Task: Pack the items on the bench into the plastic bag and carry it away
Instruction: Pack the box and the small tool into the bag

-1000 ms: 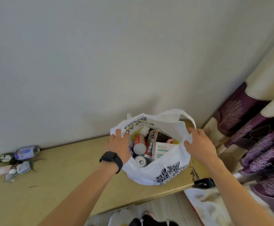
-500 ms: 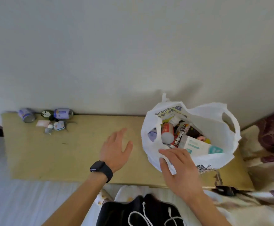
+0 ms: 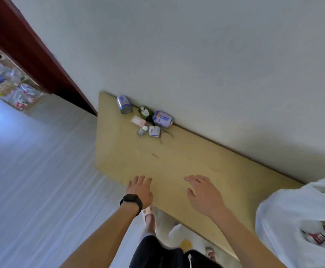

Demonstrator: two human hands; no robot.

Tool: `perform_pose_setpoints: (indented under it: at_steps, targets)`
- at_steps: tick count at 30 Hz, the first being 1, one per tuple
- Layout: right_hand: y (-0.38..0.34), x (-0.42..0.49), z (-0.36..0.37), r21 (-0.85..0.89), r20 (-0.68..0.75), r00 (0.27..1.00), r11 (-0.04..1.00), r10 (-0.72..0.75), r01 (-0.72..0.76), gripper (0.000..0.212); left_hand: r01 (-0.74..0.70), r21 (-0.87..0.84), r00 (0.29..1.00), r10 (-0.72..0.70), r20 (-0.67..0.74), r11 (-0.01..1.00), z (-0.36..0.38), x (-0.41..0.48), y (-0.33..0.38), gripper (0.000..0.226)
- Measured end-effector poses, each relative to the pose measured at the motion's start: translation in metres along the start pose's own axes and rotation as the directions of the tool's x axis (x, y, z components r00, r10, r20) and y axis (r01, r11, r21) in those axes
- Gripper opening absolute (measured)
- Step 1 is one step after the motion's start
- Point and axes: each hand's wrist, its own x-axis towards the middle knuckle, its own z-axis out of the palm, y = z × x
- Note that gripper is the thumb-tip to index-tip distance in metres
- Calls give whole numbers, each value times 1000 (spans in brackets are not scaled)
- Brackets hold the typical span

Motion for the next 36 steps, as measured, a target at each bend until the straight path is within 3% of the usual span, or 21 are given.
perform_pose_setpoints:
  at_steps: [8, 12, 17, 22, 27, 32, 36]
  targets:
    - [-67, 186, 4, -148, 90, 973, 968, 215, -200, 65, 41, -47, 995, -36, 91, 998, -32, 103, -114, 74]
    - [-88, 263, 5, -227, 60, 983, 961, 176, -158, 58, 18, -21, 990, -15, 140, 1000, -25, 124, -152, 76]
    - [-109, 321, 14, -307, 29, 992, 946, 124, -109, 45, -61, -1, 994, 61, 96, 998, -16, 126, -169, 82]
    - [-118, 321, 40, -432, 6, 989, 892, 147, -130, 42, -41, -78, 998, 44, 35, 996, -38, 142, -162, 64]
    - [-112, 262, 74, -348, -59, 982, 918, 181, -190, 46, -83, -165, 991, 64, -121, 983, -81, 190, -135, 55]
    - [-93, 195, 99, -260, -113, 961, 926, 252, -274, 49, -190, -33, 969, 182, -165, 981, -113, 234, -98, 55]
    - [-74, 162, 95, -209, -137, 945, 924, 295, -319, 45, -209, 68, 965, 217, -150, 975, -111, 246, -83, 42]
